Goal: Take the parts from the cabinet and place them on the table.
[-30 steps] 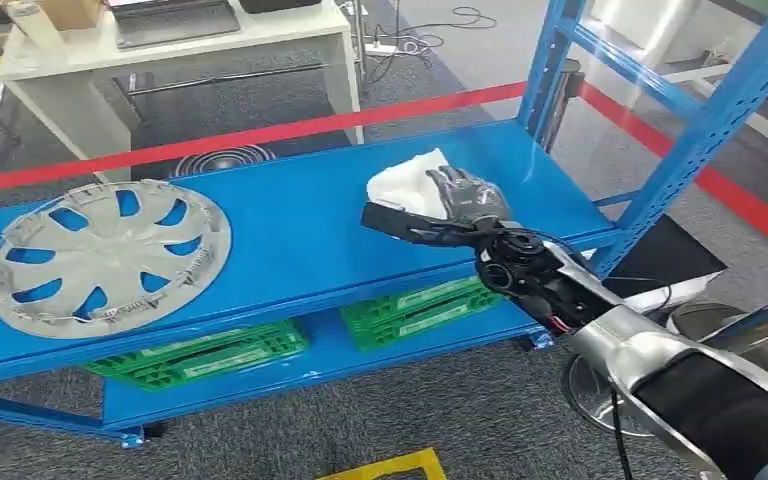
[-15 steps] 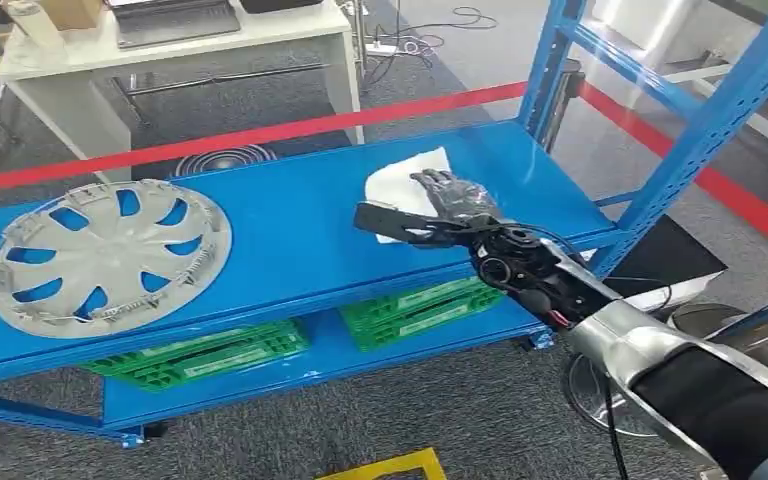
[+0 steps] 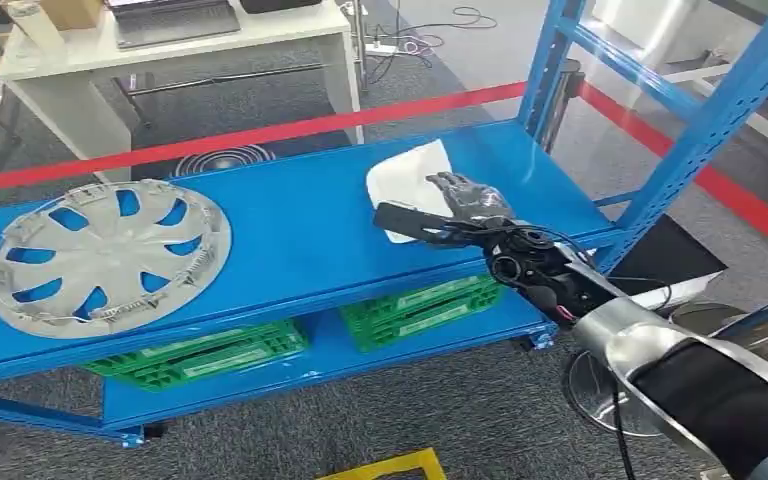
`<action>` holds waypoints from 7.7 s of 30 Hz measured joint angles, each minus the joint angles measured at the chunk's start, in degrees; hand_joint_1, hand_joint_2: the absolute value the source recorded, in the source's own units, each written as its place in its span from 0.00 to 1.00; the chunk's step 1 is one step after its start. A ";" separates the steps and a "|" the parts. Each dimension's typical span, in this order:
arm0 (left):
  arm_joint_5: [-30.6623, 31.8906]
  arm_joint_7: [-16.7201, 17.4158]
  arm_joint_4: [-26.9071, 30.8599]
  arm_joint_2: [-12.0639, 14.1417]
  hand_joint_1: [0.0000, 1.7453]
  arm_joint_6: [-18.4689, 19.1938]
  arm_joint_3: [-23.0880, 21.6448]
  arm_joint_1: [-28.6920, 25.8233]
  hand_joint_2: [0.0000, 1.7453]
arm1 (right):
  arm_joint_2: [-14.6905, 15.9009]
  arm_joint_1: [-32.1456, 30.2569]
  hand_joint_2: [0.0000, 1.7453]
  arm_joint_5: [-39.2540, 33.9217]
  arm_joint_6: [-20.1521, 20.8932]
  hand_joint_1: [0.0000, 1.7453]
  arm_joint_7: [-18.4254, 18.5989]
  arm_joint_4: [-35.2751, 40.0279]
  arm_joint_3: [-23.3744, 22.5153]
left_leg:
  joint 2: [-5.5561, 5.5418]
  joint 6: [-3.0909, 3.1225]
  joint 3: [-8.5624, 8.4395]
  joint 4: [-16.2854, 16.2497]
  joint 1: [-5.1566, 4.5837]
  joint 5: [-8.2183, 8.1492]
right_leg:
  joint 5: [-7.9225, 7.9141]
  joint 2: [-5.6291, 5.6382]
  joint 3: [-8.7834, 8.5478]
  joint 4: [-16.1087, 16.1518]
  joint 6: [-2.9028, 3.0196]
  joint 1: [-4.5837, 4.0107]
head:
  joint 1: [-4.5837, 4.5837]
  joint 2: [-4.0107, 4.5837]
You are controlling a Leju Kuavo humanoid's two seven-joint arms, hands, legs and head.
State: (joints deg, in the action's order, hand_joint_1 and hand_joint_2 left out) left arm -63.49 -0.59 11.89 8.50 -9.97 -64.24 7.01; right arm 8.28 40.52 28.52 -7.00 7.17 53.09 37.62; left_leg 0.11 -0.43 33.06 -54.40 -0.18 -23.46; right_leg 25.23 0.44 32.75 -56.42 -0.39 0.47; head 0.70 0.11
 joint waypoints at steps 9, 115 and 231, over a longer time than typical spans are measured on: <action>-0.39 0.15 0.00 0.02 0.00 -0.02 0.00 -0.01 0.00 | 0.17 1.06 1.00 -1.01 -2.36 0.00 -0.92 -1.81 -0.83 | 0.00 0.00 -0.01 0.00 0.00 0.00 | 0.00 0.00 0.00 0.00 0.00 0.00 | 0.00 0.00; 1.20 -1.01 0.00 -0.28 0.00 0.46 -0.07 0.04 0.00 | -5.07 5.43 1.00 -4.53 -4.55 0.00 -19.65 -21.18 4.52 | -0.01 0.00 -0.04 0.00 0.00 0.01 | 0.00 -0.01 -0.03 0.00 0.00 -0.01 | 0.00 0.00; -0.20 -0.70 -0.09 -0.83 0.00 -1.55 -0.13 0.24 0.00 | -4.61 10.62 1.00 -17.46 -7.69 0.00 -15.08 -11.41 1.64 | 0.09 -3.11 -3.88 0.02 3.85 -3.73 | -0.25 0.53 0.51 -1.00 -0.88 2.45 | 0.22 0.00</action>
State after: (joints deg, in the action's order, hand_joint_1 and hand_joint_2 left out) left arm -63.69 -1.29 11.80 7.67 -11.52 -64.37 7.25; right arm 3.67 51.14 11.06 -14.69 -7.91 41.68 39.26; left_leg 0.20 -3.55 29.19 -54.37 3.67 -27.19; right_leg 24.98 0.97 33.26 -57.42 -1.28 2.91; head 0.91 0.11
